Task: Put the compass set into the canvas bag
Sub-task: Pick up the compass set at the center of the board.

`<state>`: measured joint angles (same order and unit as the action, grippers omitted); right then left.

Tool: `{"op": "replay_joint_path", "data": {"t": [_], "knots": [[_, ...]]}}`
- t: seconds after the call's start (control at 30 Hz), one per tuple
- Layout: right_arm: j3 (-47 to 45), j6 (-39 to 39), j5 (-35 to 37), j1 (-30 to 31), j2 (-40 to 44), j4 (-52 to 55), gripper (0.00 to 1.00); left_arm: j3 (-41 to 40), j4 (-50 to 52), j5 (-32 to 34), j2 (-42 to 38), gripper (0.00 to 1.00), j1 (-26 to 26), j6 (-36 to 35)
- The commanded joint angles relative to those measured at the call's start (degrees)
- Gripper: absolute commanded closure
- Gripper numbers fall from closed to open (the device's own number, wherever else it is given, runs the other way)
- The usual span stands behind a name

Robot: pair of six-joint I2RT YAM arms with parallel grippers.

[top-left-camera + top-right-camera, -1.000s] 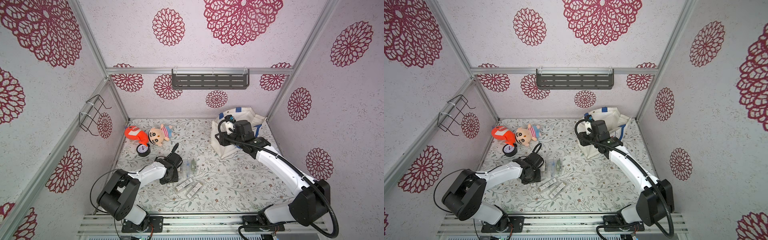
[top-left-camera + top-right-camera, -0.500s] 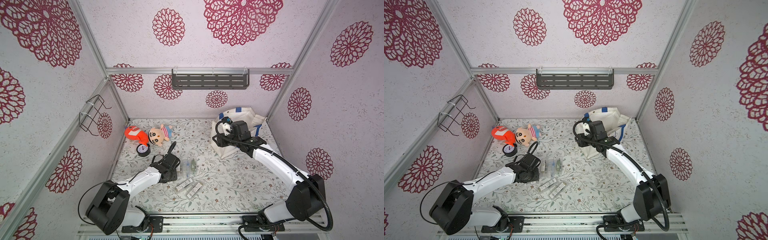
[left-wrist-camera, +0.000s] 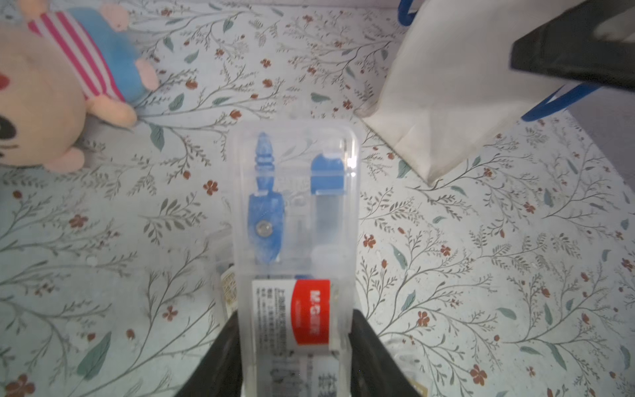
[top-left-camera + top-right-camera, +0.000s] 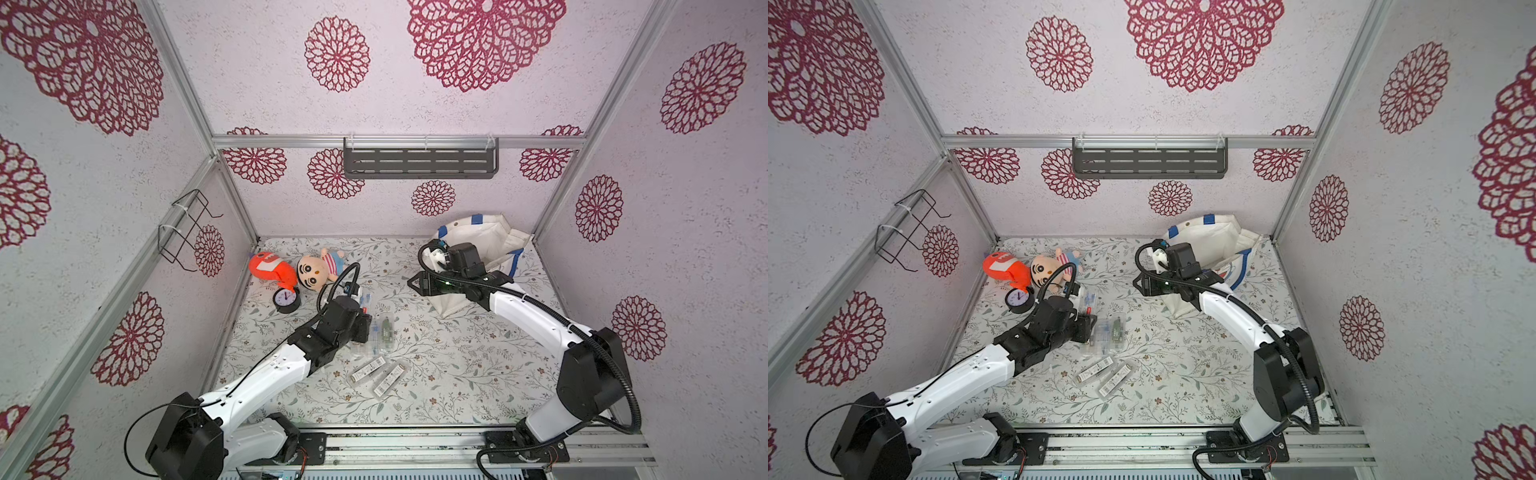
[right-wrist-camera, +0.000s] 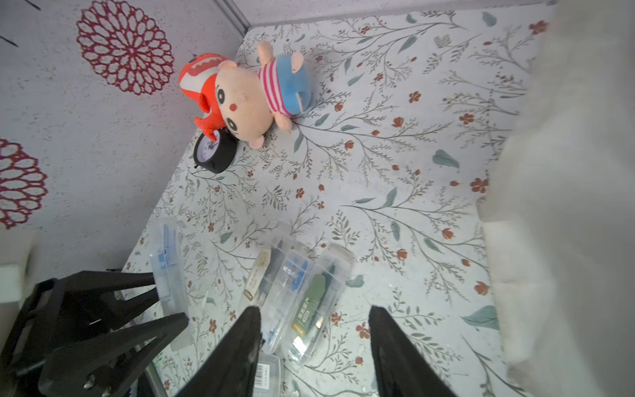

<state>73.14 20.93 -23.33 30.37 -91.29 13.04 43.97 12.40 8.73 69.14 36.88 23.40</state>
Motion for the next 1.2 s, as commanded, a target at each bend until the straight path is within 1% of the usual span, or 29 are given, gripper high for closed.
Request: {"op": "replay_joint_path", "data": {"t": [0.0, 0.07, 0.17, 0.33, 0.57, 0.73, 0.87, 1.0, 1.17], "knots": [[1.2, 3.6, -5.6, 0.8, 0.7, -5.2, 0.44, 1.9, -6.0, -2.8, 1.6, 0.64, 0.5, -4.9], [0.2, 4.9, -6.7, 1.5, 0.9, -7.5, 0.43, 1.8, -7.4, -3.6, 1.9, 0.64, 0.7, -5.5], [0.7, 5.5, -7.5, 2.5, -0.2, -8.2, 0.43, 1.9, -9.1, -4.5, 2.1, 0.64, 0.7, -6.0], [1.6, 6.6, -9.4, 3.8, -2.1, -10.0, 0.40, 2.4, -9.7, -4.9, 3.2, 0.64, 0.7, -6.1], [3.5, 7.5, -11.8, 5.9, -5.0, -11.1, 0.40, 2.8, -10.8, -5.3, 3.7, 0.64, 1.1, -6.4], [4.5, 7.8, -13.2, 6.9, -6.7, -11.0, 0.43, 3.9, -10.5, -5.6, 5.3, 0.64, 1.1, -6.7], [3.5, 8.4, -13.3, 7.0, -6.0, -11.7, 0.44, 4.0, -10.3, -5.4, 5.2, 0.64, 1.4, -6.3], [3.2, 8.7, -13.4, 7.1, -6.1, -12.2, 0.50, 3.8, -10.6, -5.1, 5.2, 0.63, 1.4, -6.7], [2.9, 9.1, -14.0, 7.2, -6.4, -12.8, 0.62, 4.1, -10.3, -5.4, 5.6, 0.56, 1.4, -6.9]]}}
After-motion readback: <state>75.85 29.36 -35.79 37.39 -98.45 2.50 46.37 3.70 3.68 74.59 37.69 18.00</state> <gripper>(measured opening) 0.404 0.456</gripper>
